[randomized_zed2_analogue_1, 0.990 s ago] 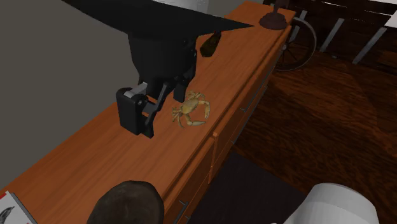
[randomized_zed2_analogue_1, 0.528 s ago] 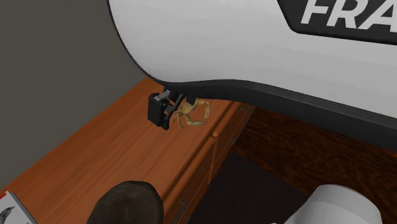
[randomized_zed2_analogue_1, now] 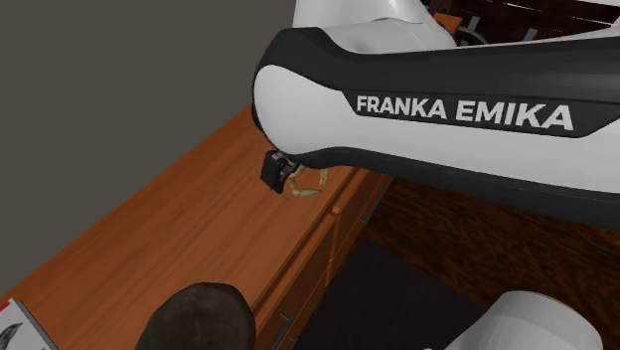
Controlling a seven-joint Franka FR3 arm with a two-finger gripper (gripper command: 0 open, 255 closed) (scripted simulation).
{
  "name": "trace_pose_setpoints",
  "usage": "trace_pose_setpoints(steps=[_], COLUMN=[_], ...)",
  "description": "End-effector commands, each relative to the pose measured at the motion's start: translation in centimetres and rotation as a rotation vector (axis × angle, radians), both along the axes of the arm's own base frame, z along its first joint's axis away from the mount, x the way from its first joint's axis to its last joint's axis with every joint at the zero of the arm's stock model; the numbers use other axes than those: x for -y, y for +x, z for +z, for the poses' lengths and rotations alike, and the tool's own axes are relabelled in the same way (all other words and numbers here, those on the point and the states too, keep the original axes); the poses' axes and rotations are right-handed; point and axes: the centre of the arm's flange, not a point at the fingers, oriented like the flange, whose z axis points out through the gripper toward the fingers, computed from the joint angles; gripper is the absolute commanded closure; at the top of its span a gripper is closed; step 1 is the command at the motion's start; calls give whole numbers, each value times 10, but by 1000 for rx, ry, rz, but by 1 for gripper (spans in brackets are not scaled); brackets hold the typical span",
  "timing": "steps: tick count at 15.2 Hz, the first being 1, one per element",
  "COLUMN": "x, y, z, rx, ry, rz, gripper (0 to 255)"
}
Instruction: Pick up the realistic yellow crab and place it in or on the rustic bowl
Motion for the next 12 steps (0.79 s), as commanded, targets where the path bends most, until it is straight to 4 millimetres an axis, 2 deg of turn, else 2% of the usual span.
trace_pose_setpoints(steps=[1,9,12], x=[17,16,16], y=[3,12,12], z=[-22,-65,-65], rx=[10,11,11], ry=[1,2,2], rz=[-36,-42,-42], gripper=[0,0,0])
